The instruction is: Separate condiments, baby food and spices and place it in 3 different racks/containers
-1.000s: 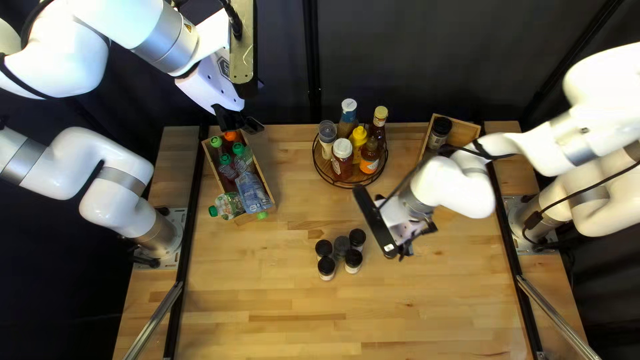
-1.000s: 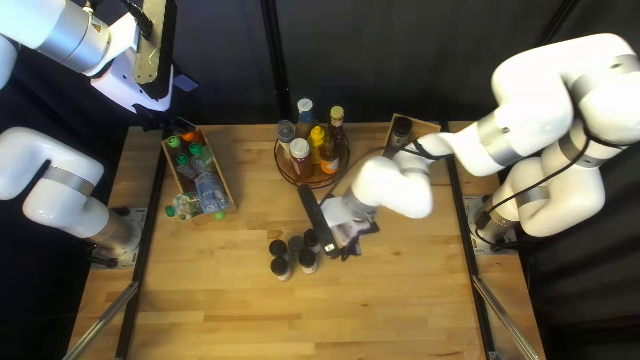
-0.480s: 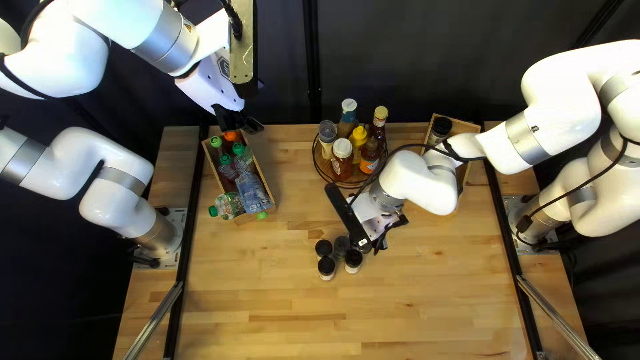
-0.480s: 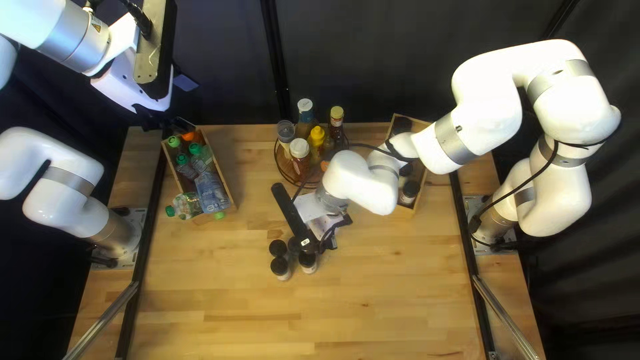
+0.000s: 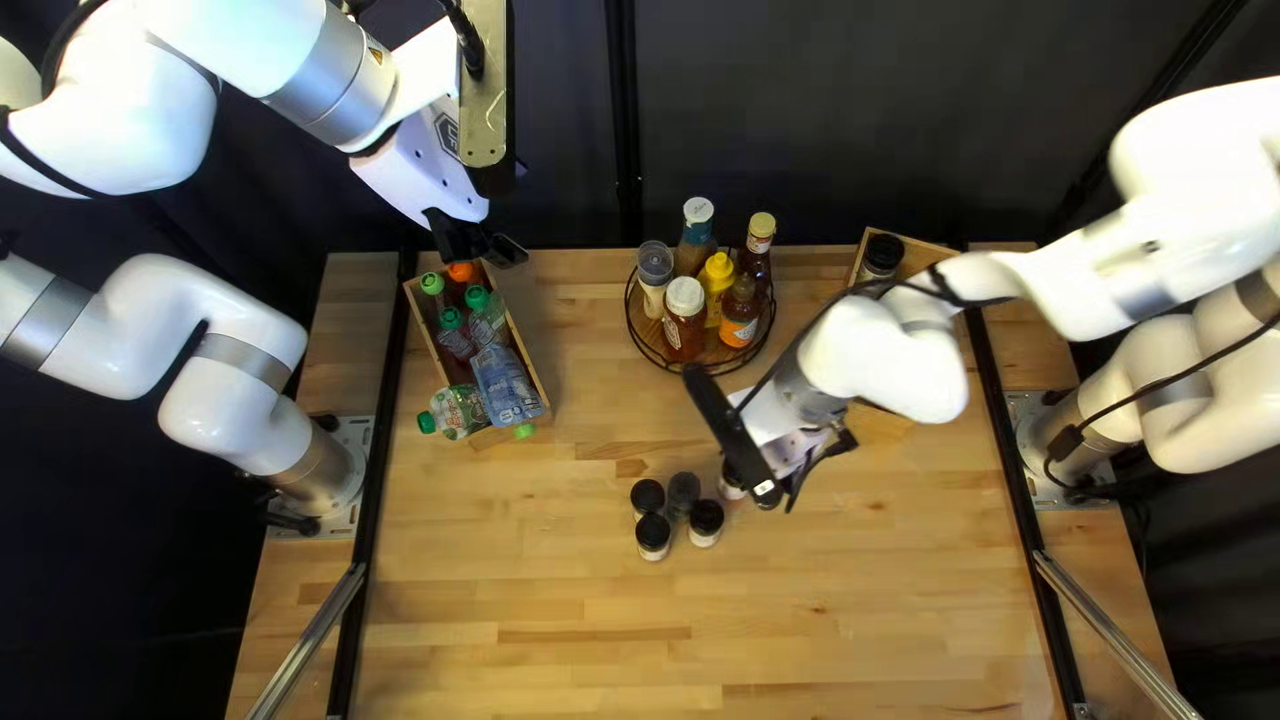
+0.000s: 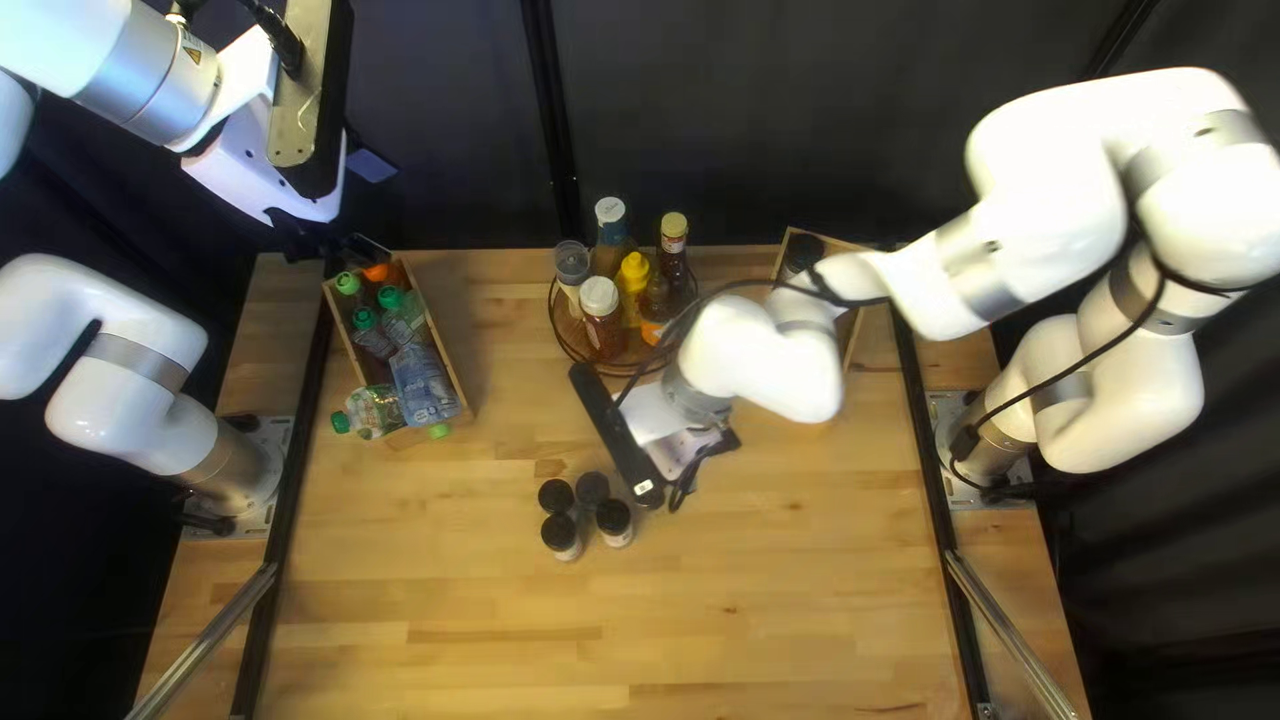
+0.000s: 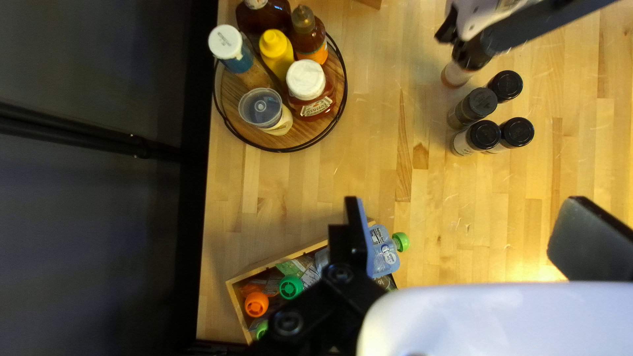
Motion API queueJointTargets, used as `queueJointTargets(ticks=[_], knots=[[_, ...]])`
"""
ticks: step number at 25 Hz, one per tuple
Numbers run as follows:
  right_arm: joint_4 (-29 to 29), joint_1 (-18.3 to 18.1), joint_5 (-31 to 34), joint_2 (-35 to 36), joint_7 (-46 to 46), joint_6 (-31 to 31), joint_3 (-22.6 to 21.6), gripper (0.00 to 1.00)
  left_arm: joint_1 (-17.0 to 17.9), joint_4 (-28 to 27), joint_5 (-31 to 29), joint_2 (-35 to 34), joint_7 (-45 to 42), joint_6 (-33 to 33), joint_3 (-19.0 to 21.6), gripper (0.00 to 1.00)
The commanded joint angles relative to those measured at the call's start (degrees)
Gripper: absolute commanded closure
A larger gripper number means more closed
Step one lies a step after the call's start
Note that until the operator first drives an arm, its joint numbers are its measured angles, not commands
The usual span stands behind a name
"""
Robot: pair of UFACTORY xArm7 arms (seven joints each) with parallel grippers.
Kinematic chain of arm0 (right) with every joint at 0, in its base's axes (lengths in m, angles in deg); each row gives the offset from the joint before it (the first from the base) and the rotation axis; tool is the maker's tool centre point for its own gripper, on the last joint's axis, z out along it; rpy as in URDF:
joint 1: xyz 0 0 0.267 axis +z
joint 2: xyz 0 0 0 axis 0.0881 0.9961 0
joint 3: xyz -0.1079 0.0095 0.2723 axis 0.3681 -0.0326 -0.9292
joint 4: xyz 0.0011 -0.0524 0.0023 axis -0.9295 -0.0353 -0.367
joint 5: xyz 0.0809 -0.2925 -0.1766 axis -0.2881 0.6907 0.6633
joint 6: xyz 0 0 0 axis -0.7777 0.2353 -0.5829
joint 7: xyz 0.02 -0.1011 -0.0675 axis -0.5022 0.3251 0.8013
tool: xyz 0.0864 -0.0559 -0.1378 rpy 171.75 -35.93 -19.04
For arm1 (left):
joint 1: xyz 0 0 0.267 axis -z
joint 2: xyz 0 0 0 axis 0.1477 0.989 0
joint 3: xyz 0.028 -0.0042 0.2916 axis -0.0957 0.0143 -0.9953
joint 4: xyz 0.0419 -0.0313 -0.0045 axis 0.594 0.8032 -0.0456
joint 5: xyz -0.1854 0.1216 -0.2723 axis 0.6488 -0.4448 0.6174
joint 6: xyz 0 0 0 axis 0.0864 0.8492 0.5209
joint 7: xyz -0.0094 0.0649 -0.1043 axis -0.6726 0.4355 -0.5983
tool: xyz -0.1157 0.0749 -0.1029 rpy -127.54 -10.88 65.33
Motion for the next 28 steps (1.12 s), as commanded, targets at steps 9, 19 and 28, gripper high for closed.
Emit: queueJointTargets(ticks=[9,19,28], knots=[[-5.3,-11.0,7.5,-23.4,-3.4,-19.6,5.2,1.00,0.0,0.0,0.0,0.0,0.0,0.0,0.0,0.00],[-9.0,-21.9,14.1,-31.7,-5.6,-24.2,9.4,1.00,0.0,0.0,0.0,0.0,0.0,0.0,0.0,0.00],[-13.4,-30.0,18.8,-36.4,-8.6,-23.5,11.1,1.00,0.0,0.0,0.0,0.0,0.0,0.0,0.0,0.00]])
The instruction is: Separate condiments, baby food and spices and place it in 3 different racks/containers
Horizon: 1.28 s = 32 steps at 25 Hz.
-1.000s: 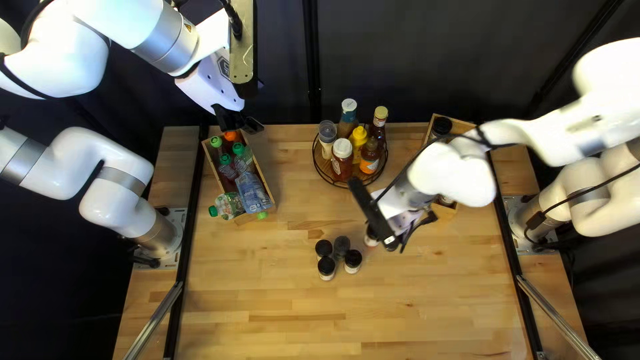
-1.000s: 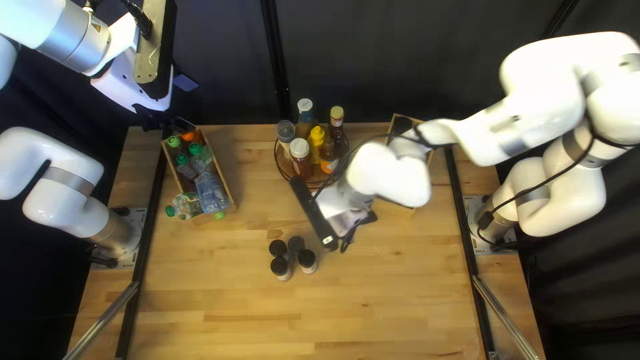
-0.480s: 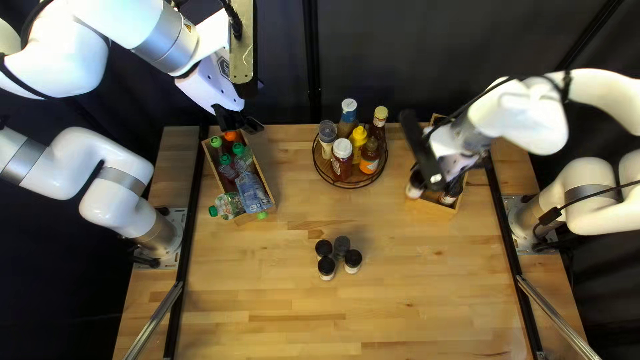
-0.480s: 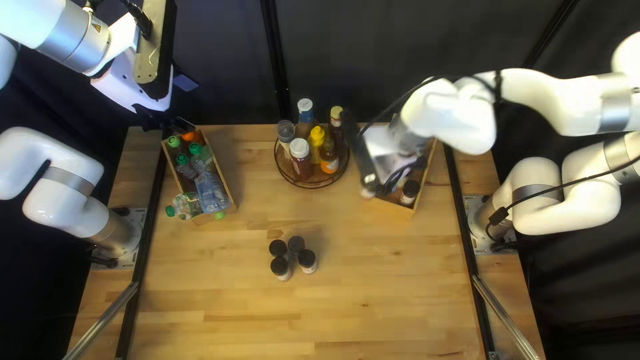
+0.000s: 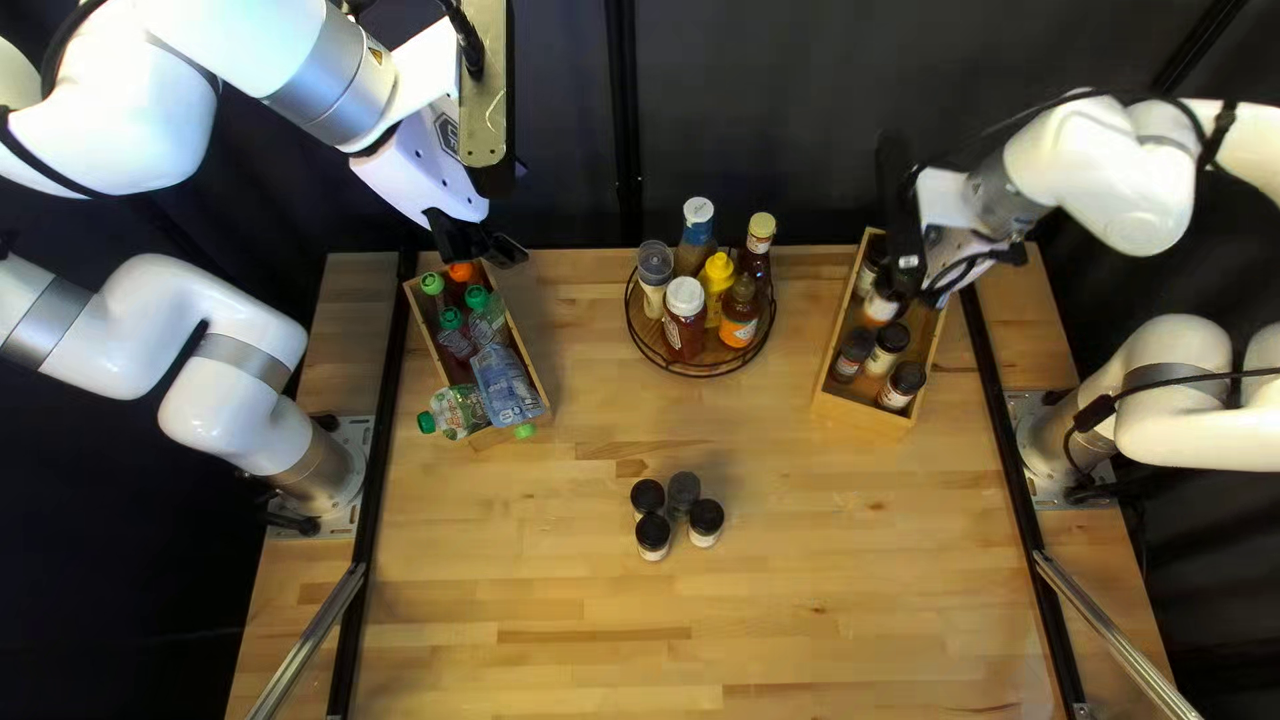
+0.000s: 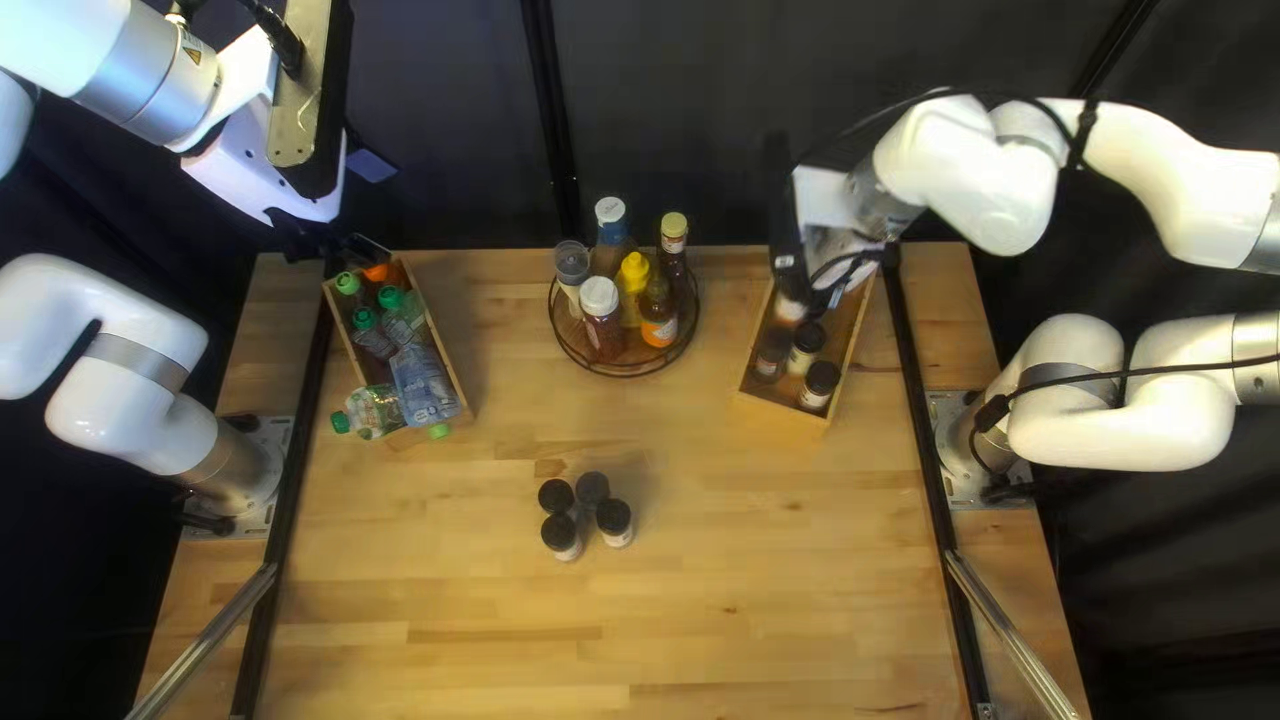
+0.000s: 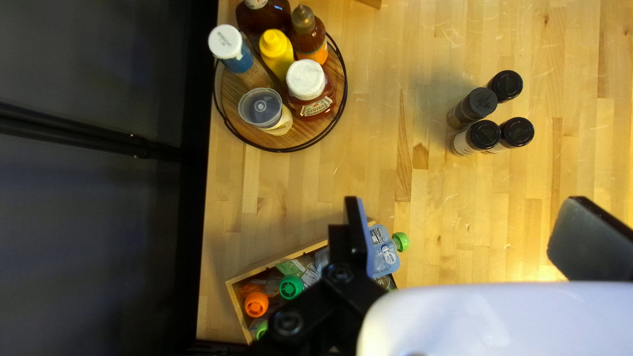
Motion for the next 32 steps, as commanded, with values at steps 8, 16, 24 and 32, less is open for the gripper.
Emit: queueJointTargets(ticks=[8,16,24,32], knots=[[-7.0,-5.5,3.4,-3.8,-3.1,4.5,0.6,1.00,0.0,0.0,0.0,0.0,0.0,0.0,0.0,0.00],[-11.4,-8.5,5.5,-5.0,-1.6,8.4,3.4,1.00,0.0,0.0,0.0,0.0,0.0,0.0,0.0,0.00],[-13.1,-9.2,5.2,0.8,-1.0,15.3,6.7,1.00,0.0,0.0,0.0,0.0,0.0,0.0,0.0,0.00],[-15.6,-10.0,5.2,5.4,-0.8,21.4,8.7,0.94,0.0,0.0,0.0,0.0,0.0,0.0,0.0,0.00]])
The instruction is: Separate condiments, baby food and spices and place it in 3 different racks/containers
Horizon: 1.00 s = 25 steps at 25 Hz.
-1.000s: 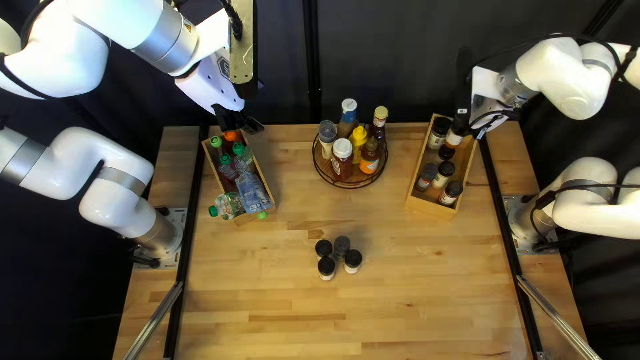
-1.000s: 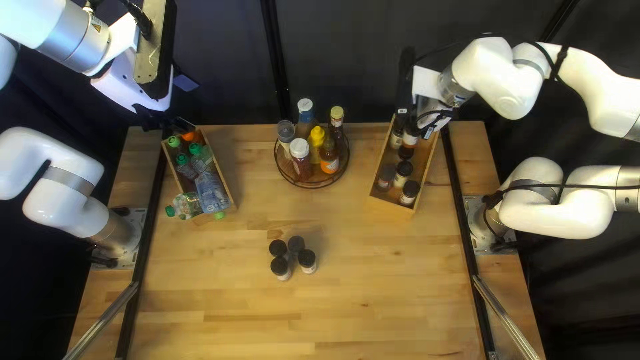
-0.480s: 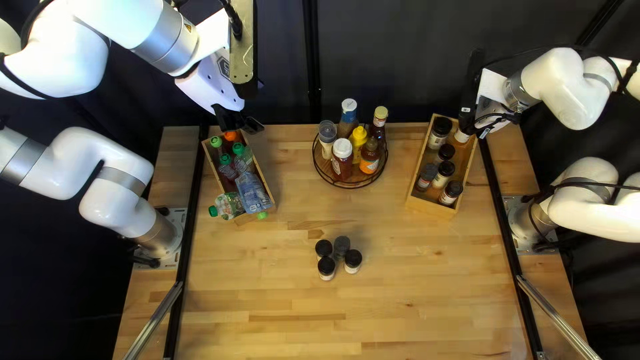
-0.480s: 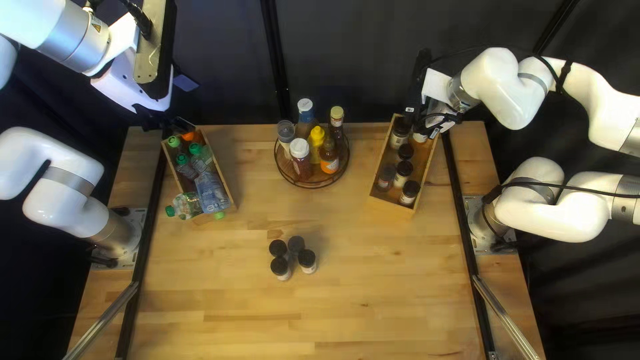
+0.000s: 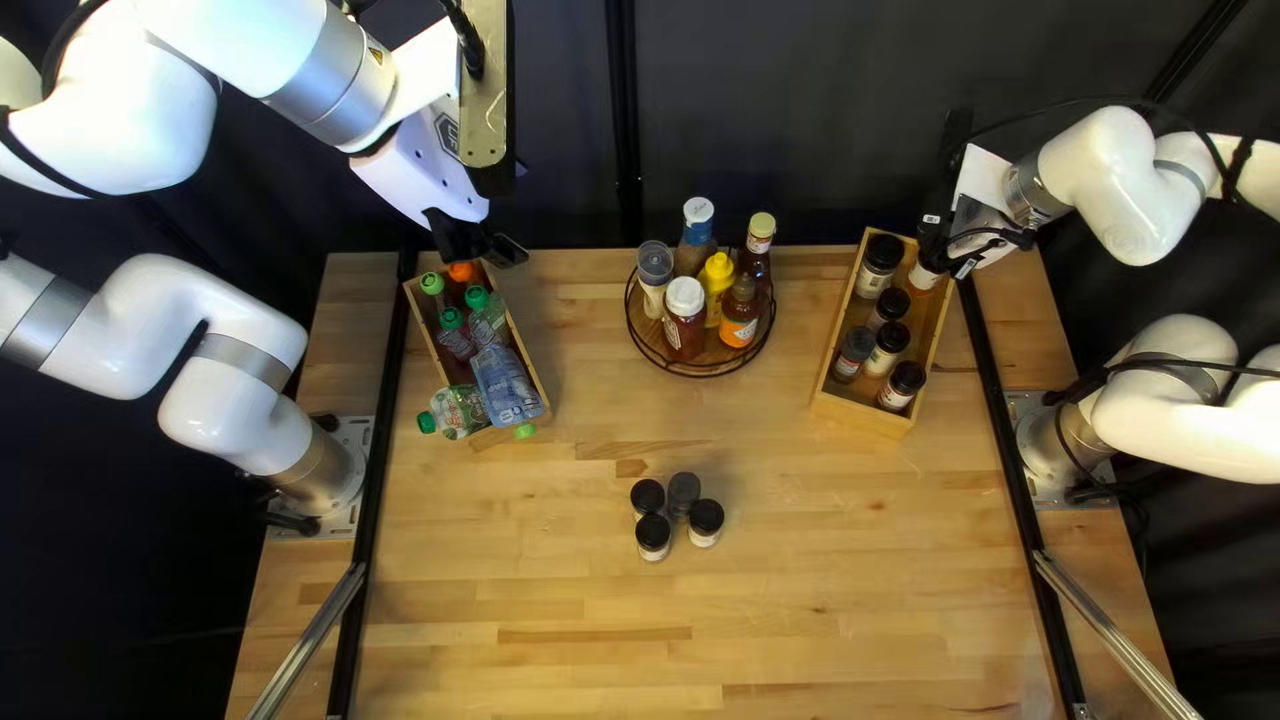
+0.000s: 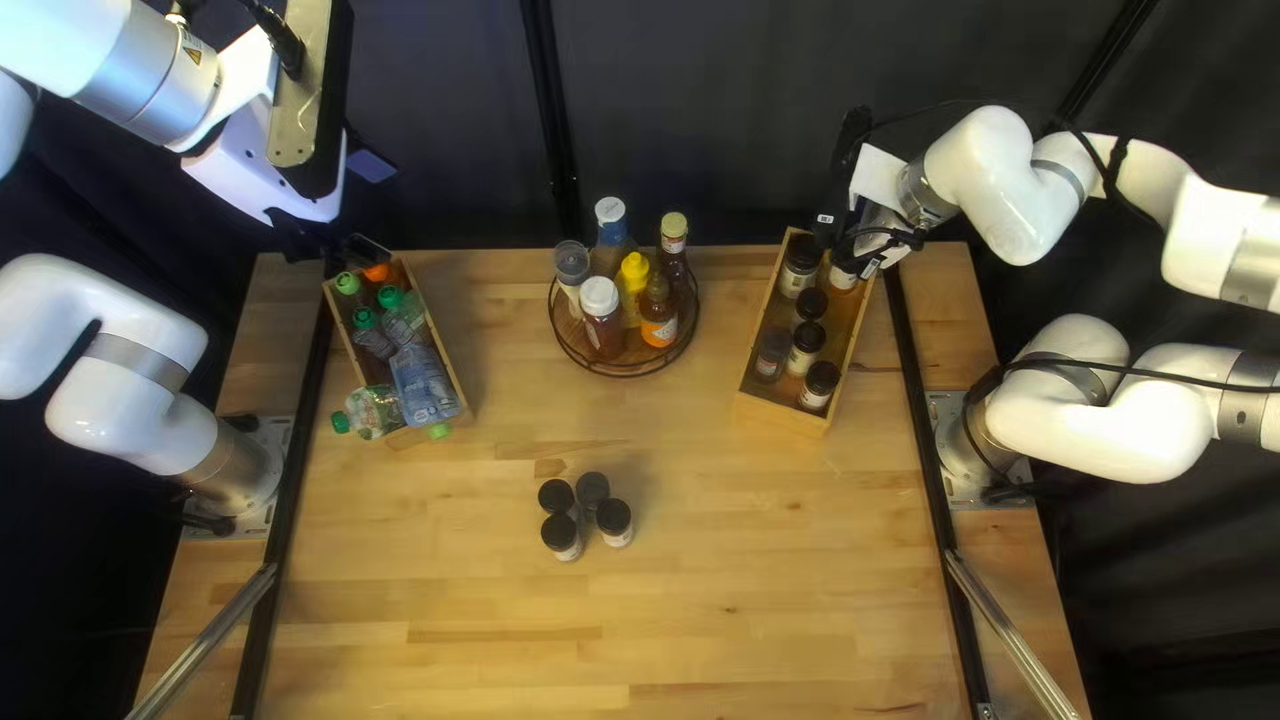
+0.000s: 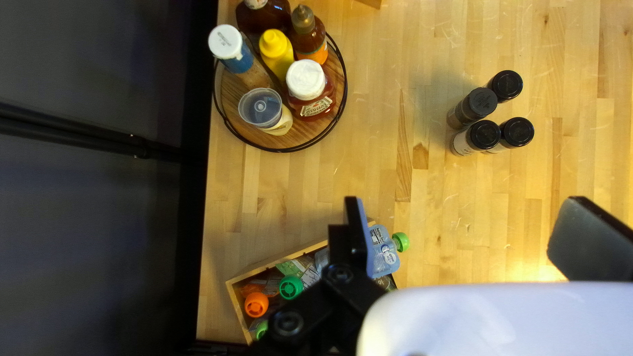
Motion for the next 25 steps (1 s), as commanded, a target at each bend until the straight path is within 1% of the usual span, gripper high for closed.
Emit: queueJointTargets(ticks=[1,2,3,4,6,10,13,15,17,18,19,21,22,23,25], knots=[[-1.5,-0.6,0.2,1.7,0.0,2.5,0.8,0.85,0.0,0.0,0.0,0.0,0.0,0.0,0.0,0.00],[-1.6,-0.6,0.1,1.9,-0.1,2.7,0.9,0.56,0.0,0.0,0.0,0.0,0.0,0.0,0.0,0.00],[-1.6,-0.6,0.0,2.1,-0.2,2.8,0.9,0.26,0.0,0.0,0.0,0.0,0.0,0.0,0.0,0.00],[-1.6,-0.5,-0.1,2.2,-0.2,2.9,1.0,0.05,0.0,0.0,0.0,0.0,0.0,0.0,0.0,0.00],[-1.2,0.0,-0.6,2.0,-0.2,2.2,1.0,0.00,0.0,0.0,0.0,0.0,0.0,0.0,0.0,0.00],[0.2,1.6,-1.9,-1.1,-0.8,-1.9,-0.1,0.00,0.0,0.0,0.0,0.0,0.0,0.0,0.0,0.00],[1.4,4.1,-3.5,-3.1,-2.3,-4.9,-2.1,0.00,0.0,0.0,0.0,0.0,0.0,0.0,0.0,0.00],[2.8,7.0,-5.2,-2.9,-4.1,-5.9,-4.4,0.00,0.0,0.0,0.0,0.0,0.0,0.0,0.0,0.00],[4.4,10.2,-7.1,-1.1,-5.9,-5.9,-6.5,0.00,0.0,0.0,0.0,0.0,0.0,0.0,0.0,0.00],[6.2,13.4,-9.0,1.4,-7.4,-5.3,-8.4,0.00,0.0,0.0,0.0,0.0,0.0,0.0,0.0,0.00],[7.4,15.4,-10.2,3.3,-8.3,-4.8,-9.7,0.00,0.0,0.0,0.0,0.0,0.0,0.0,0.0,0.00],[9.8,18.9,-12.3,6.9,-9.8,-3.9,-12.0,0.00,0.0,0.0,0.0,0.0,0.0,0.0,0.0,0.00],[10.7,20.1,-13.0,8.2,-10.2,-3.6,-12.7,0.00,0.0,0.0,0.0,0.0,0.0,0.0,0.0,0.00],[12.4,22.3,-14.5,10.8,-11.2,-3.0,-14.3,0.00,0.0,0.0,0.0,0.0,0.0,0.0,0.0,0.00],[15.7,25.7,-16.6,15.0,-13.1,-2.2,-17.2,0.00,0.0,0.0,0.0,0.0,0.0,0.0,0.0,0.00]])
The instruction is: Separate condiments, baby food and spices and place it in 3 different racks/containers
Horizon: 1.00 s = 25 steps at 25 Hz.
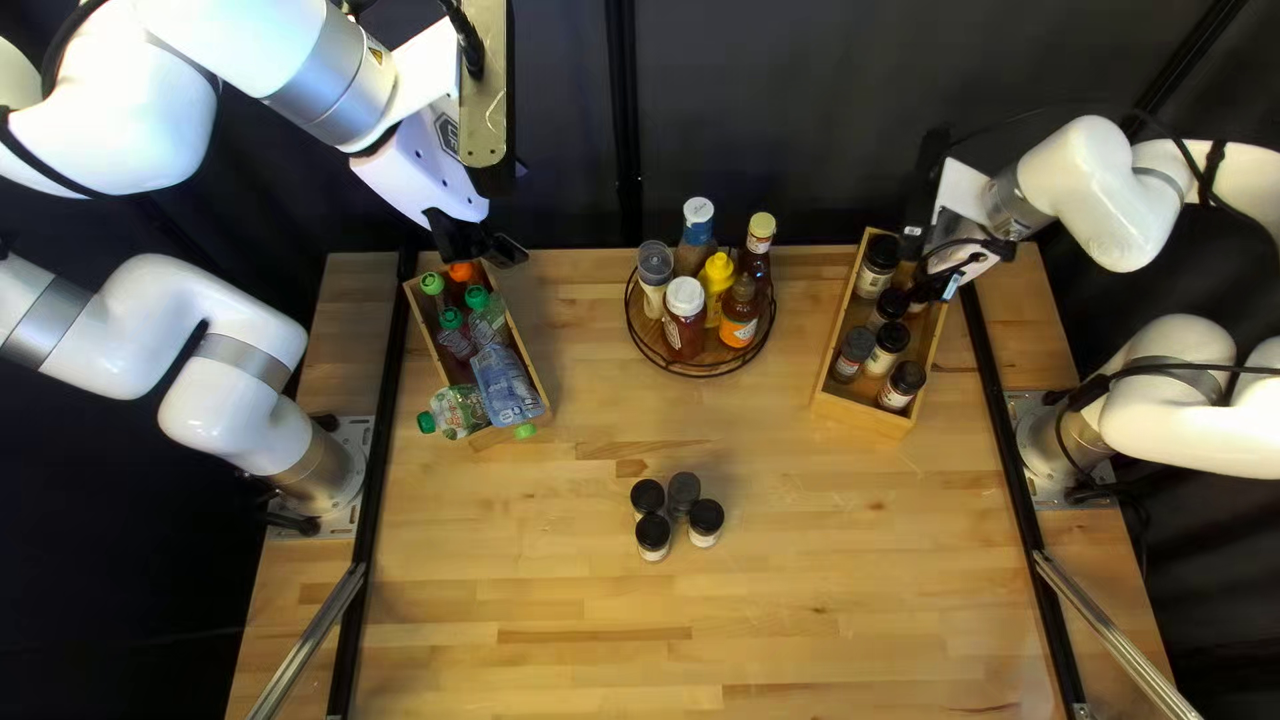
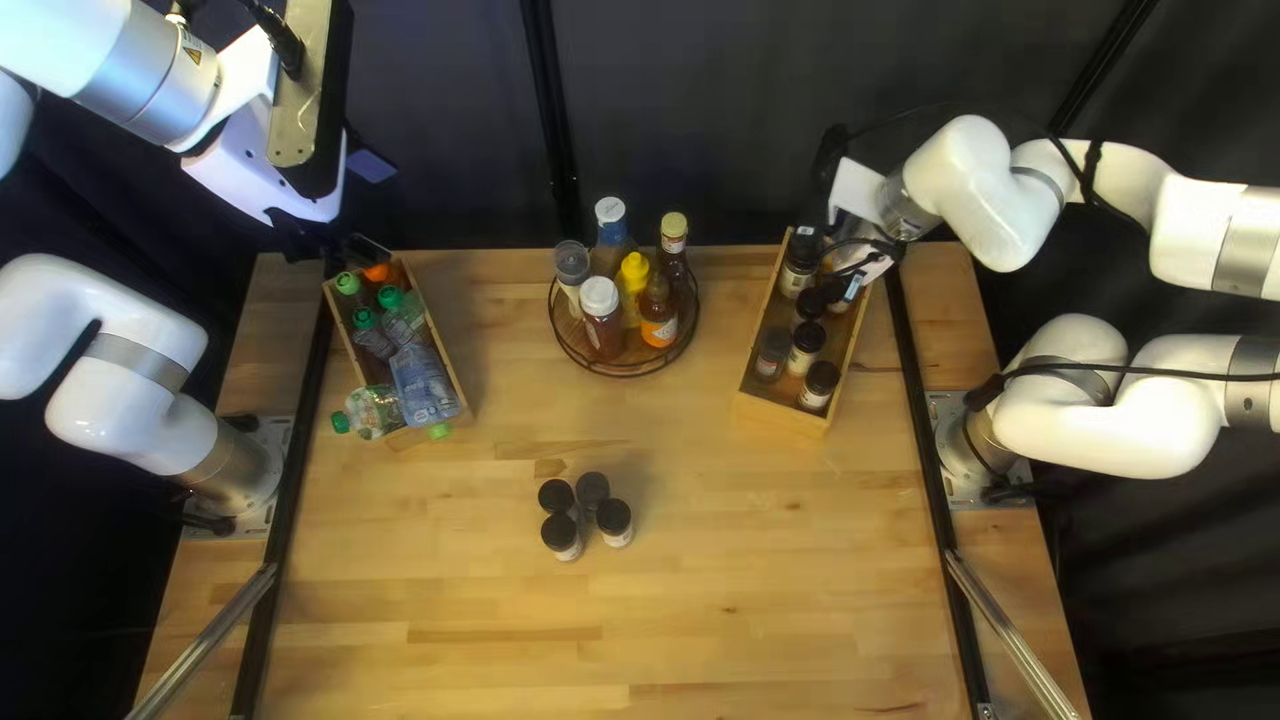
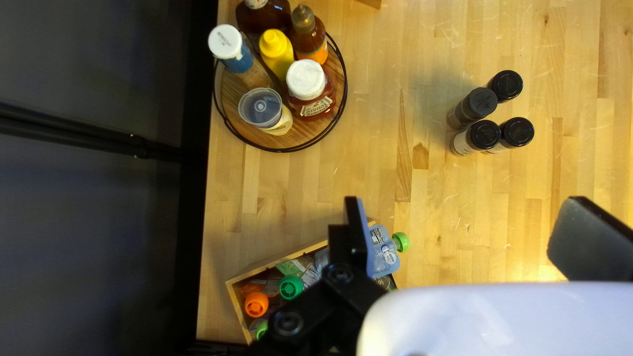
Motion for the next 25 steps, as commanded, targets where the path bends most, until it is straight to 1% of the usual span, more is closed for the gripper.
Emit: queueJointTargets(ticks=[1,5,8,13,17,18,21,25], knots=[[6.8,7.6,-4.9,9.0,-3.9,2.2,-6.1,0.00,0.0,0.0,0.0,0.0,0.0,0.0,0.0,0.00],[10.9,11.0,-6.9,15.4,-6.6,4.2,-10.1,0.00,0.0,0.0,0.0,0.0,0.0,0.0,0.0,0.00],[12.5,11.9,-6.6,18.8,-12.2,6.3,-14.4,0.00,0.0,0.0,0.0,0.0,0.0,0.0,0.0,0.00],[16.9,12.1,-5.3,26.8,-21.1,8.7,-18.7,0.00,0.0,0.0,0.0,0.0,0.0,0.0,0.0,0.00],[20.2,11.7,0.9,32.3,-33.9,10.5,-22.7,0.00,0.0,0.0,0.0,0.0,0.0,0.0,0.0,0.00],[21.4,11.8,3.9,34.3,-39.2,11.1,-23.7,0.00,0.0,0.0,0.0,0.0,0.0,0.0,0.0,0.00],[22.6,12.2,9.2,37.2,-48.4,11.9,-24.6,0.00,0.0,0.0,0.0,0.0,0.0,0.0,0.0,0.00],[23.1,13.0,16.2,40.0,-58.3,13.4,-24.8,0.00,0.0,0.0,0.0,0.0,0.0,0.0,0.0,0.00]])
